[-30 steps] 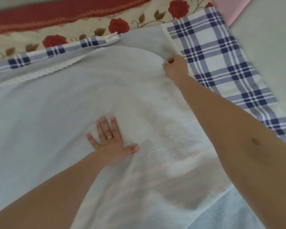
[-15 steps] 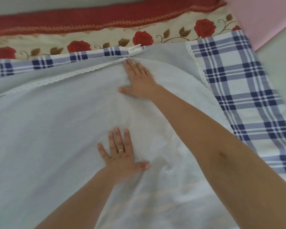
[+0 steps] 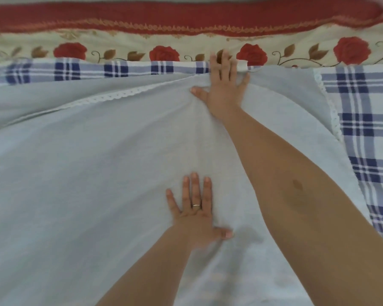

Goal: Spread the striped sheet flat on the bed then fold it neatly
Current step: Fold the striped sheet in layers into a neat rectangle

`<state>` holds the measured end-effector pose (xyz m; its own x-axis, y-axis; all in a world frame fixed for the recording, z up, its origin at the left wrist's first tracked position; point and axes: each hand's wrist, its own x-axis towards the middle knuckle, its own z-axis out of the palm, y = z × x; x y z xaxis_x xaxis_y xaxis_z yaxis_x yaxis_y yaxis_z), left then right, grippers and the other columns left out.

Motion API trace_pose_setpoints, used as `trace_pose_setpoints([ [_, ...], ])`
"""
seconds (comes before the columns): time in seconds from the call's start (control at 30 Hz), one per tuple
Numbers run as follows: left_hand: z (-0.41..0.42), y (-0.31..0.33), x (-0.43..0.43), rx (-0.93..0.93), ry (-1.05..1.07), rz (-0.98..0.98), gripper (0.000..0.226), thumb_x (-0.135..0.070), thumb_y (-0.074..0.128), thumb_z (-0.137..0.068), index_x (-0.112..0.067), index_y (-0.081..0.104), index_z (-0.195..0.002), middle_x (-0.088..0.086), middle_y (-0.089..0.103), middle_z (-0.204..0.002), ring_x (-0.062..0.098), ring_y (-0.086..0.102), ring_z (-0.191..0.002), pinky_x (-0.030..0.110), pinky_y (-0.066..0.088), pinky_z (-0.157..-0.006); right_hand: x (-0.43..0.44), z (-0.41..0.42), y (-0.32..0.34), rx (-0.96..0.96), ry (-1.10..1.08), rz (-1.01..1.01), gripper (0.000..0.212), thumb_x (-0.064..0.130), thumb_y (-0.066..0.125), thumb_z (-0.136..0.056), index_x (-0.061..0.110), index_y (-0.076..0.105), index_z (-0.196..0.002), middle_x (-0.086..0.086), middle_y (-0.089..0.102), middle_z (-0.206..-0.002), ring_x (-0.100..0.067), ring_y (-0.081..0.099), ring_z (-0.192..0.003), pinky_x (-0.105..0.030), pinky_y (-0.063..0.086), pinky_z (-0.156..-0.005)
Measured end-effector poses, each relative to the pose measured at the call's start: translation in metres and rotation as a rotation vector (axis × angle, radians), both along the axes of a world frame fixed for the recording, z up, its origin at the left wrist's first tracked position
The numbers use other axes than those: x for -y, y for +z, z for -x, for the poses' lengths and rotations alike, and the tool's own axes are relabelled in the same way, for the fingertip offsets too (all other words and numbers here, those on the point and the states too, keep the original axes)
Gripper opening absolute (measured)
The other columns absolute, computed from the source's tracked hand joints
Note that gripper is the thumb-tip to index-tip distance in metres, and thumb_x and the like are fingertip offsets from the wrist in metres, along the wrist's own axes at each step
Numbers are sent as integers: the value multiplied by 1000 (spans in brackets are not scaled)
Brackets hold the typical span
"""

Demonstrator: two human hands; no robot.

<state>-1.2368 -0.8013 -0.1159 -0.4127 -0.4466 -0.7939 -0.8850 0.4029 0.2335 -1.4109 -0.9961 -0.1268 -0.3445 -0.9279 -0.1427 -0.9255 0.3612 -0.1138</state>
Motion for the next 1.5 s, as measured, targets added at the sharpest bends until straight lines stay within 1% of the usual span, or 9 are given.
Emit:
trace_pose_setpoints([
  [0.1, 0, -1, 1, -7, 3, 21, 121, -76, 47, -75, -24, -55, -112, 3, -69, -111, 23, -63, -106, 59, -36, -88, -27, -35, 6, -112, 95, 257, 70, 28, 46, -96, 28, 4, -153, -2, 0, -161, -24, 1, -148, -63, -1, -111],
  [0.23, 1, 0, 2, -3, 6, 34, 120, -76, 47, -76, -22, -54, -112, 5, -67, -110, 25, -59, -106, 61, -33, -88, -104, -41, 7, -37, 290, 101, 58, 43, 34, -98, 28, 18, -152, 2, 4, -161, -27, 1, -148, -65, -3, -109],
  [0.4, -3, -3, 1, -21, 8, 94, 121, -77, 48, -73, -22, -51, -116, 5, -64, -113, 27, -58, -107, 61, -31, -88, -167, 71, -1, -75, -203, -171, 68, 65, 12, -93, 36, -9, -151, 9, -13, -160, -27, -8, -147, -66, -3, -111],
  [0.63, 1, 1, -7, -24, 33, 166, 122, -77, 47, -74, -17, -38, -139, 13, -46, -143, 31, -41, -132, 64, -22, -100, -256, 69, 22, -116, -532, 43, 59, 36, 42, -96, 11, 25, -147, -19, 28, -151, -37, 31, -136, -53, 20, -110],
  [0.8, 1, 4, -10, -17, 47, 160, 123, -77, 49, -73, -17, -36, -140, 12, -44, -144, 31, -39, -134, 63, -20, -102, -349, 84, 32, 165, -848, 104, 31, 23, 44, -98, 1, 51, -120, -16, 60, -106, -32, 57, -89, -33, 39, -64],
  [1.07, 5, 15, -9, 24, 46, 139, 125, -77, 50, -72, -18, -35, -141, 11, -43, -145, 29, -39, -135, 63, -18, -104, -366, 100, 40, 426, -927, 346, 23, 23, 59, -93, 10, 65, -110, 5, 61, -89, -12, 55, -82, -22, 42, -73],
  [1.2, 7, 19, -11, 19, 34, 131, 123, -75, 51, -74, -18, -36, -140, 11, -44, -145, 29, -40, -134, 62, -19, -104, -362, 98, 43, 590, -1021, 405, 19, 31, 63, -89, 13, 63, -94, 9, 54, -69, -4, 50, -62, -14, 41, -57],
  [1.43, 5, 19, -12, 7, 44, 135, 123, -75, 51, -74, -18, -35, -141, 11, -42, -146, 28, -38, -135, 62, -18, -105, -357, 101, 51, 437, -912, 13, 44, 48, 44, -96, 10, 55, -78, -7, 55, -79, -27, 53, -81, -37, 44, -75],
  [1.5, 5, 19, -12, 4, 44, 121, 123, -75, 51, -74, -18, -36, -140, 11, -44, -145, 28, -39, -134, 61, -19, -104, -355, 103, 55, 399, -922, 33, 50, 46, 45, -96, 12, 41, -59, -3, 43, -60, -22, 45, -61, -30, 36, -59],
])
